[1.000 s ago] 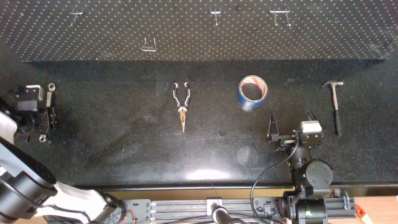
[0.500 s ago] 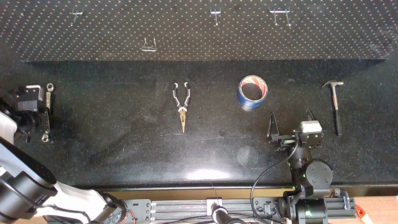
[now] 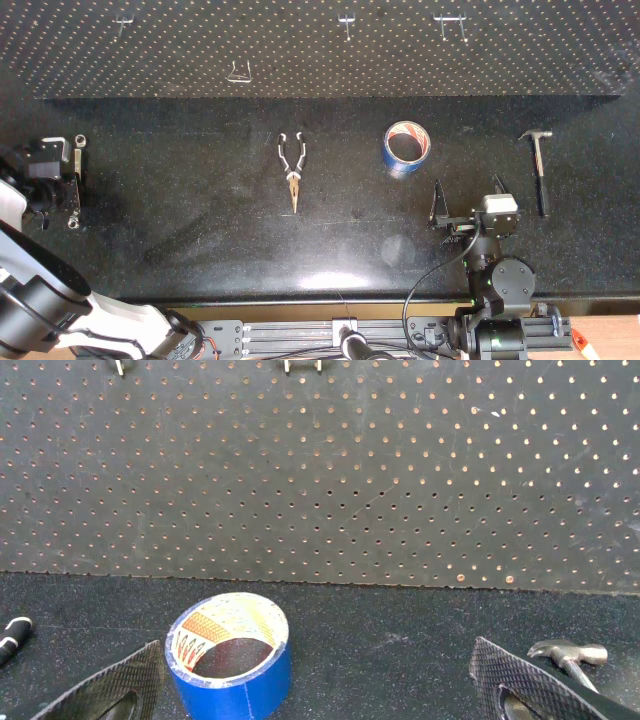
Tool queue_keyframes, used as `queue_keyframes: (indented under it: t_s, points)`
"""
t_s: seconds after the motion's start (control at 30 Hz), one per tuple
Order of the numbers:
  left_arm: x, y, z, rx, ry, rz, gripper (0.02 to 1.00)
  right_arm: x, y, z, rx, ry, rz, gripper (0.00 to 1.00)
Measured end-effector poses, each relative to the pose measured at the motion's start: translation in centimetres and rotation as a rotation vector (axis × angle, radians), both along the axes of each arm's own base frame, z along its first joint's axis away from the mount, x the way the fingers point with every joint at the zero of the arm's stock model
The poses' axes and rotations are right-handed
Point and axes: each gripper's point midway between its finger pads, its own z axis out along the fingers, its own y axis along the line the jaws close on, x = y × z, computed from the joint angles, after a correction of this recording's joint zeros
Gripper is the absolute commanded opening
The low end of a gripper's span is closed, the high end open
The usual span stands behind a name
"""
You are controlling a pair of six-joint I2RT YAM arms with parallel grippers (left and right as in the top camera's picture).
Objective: Place Tools Onto Pegboard
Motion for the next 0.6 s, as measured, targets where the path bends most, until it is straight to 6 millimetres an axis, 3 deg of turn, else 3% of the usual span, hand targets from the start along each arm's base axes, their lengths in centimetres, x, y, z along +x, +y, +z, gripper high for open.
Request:
queue_keyframes:
  t_s: [0.23,0.33,0.37,0.43,0.47,0.53,0.6]
  points:
    - [-0.7,-0.7,0.0,-0.03,0.03,0.0,0.027,0.0,0.0,0.0,0.0,0.0,0.0,0.996]
    - [-2.0,-1.7,1.7,-0.031,0.049,0.003,0.029,0.0,0.0,0.0,0.0,0.0,0.0,0.996]
    - [-2.0,-1.6,3.5,0.0,0.022,0.013,0.029,0.0,0.0,0.0,0.0,0.0,0.0,0.996]
    - [-2.0,-1.6,10.3,0.117,-0.116,0.067,0.029,0.0,0.0,0.0,0.0,0.0,0.0,0.996]
    - [-2.4,-2.4,12.4,0.141,-0.157,0.071,0.027,0.0,0.0,0.0,0.0,0.0,0.0,0.996]
    - [-3.3,-5.4,19.4,0.247,-0.325,0.033,0.029,0.0,0.0,0.0,0.0,0.001,0.0,0.996]
    - [-4.0,-8.6,23.6,0.29,-0.453,-0.012,0.029,0.0,0.0,0.0,0.0,0.001,0.0,0.996]
